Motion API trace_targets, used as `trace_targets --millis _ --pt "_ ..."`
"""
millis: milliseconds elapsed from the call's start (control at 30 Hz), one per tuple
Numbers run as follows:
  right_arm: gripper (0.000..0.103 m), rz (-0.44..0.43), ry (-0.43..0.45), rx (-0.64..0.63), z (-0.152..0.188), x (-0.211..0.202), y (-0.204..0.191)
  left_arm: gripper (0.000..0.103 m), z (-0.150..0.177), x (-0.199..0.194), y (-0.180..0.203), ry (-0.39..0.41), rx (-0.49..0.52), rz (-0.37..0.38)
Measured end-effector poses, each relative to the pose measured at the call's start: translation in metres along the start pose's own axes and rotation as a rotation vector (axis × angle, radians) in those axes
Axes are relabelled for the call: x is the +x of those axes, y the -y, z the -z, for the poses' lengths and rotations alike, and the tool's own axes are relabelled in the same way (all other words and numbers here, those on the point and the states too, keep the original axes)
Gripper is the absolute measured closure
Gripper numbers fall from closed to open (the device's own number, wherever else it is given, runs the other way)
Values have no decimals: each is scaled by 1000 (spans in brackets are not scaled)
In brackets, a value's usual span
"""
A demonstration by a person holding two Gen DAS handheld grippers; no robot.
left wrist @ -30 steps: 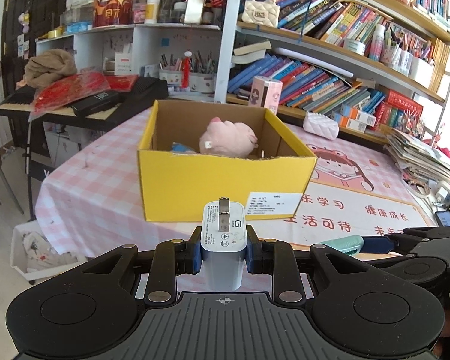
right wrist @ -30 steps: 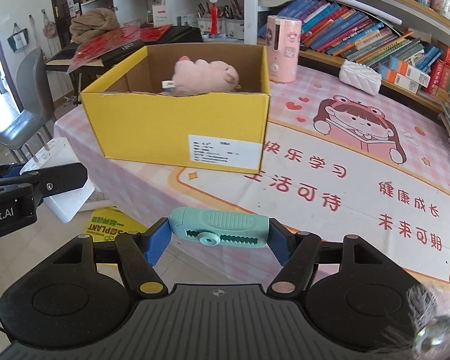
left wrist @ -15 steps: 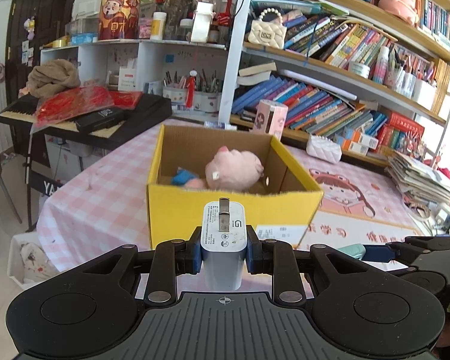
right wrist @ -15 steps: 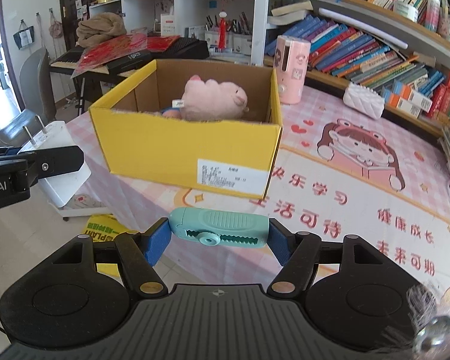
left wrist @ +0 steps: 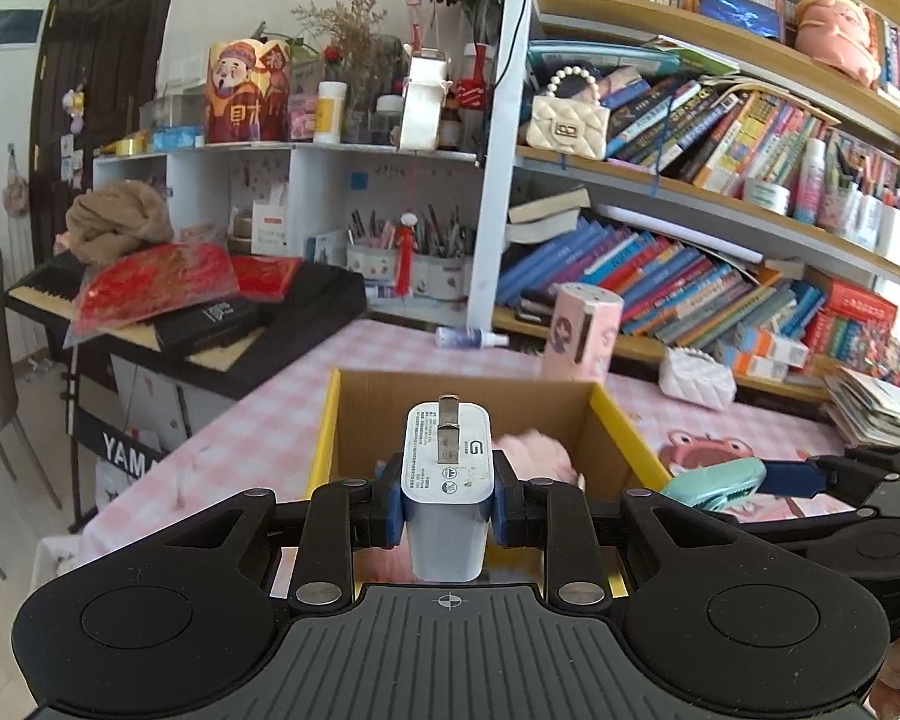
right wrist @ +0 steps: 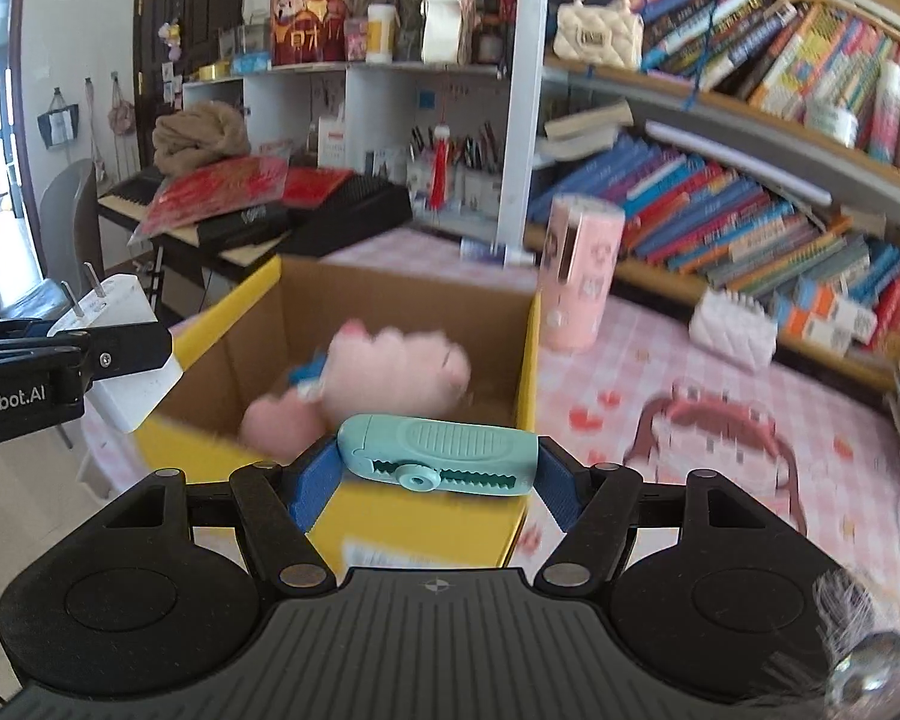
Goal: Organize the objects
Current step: 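Carry the white charger and green stapler over the yellow box with both grippers, then open the left gripper to drop the charger while the right gripper releases the stapler into the box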
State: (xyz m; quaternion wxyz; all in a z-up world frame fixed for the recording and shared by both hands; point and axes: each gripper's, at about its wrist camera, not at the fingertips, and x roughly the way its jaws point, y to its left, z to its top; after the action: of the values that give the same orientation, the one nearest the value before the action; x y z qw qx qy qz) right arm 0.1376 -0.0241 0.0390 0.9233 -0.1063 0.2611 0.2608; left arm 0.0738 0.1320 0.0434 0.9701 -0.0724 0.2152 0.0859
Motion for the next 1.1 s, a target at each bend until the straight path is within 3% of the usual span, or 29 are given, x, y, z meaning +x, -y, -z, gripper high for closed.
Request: trace_targets --millis 167,467,1100 --pt "36 -9 6 -51 -18 30 10 78 -5 35 8 -27 16 -21" --pt "36 -62 -60 -171 -24 81 15 78 3 80 18 -109 55 -57" --pt "36 -179 -178 -350 -19 139 5 78 14 127 22 -205 114 -110"
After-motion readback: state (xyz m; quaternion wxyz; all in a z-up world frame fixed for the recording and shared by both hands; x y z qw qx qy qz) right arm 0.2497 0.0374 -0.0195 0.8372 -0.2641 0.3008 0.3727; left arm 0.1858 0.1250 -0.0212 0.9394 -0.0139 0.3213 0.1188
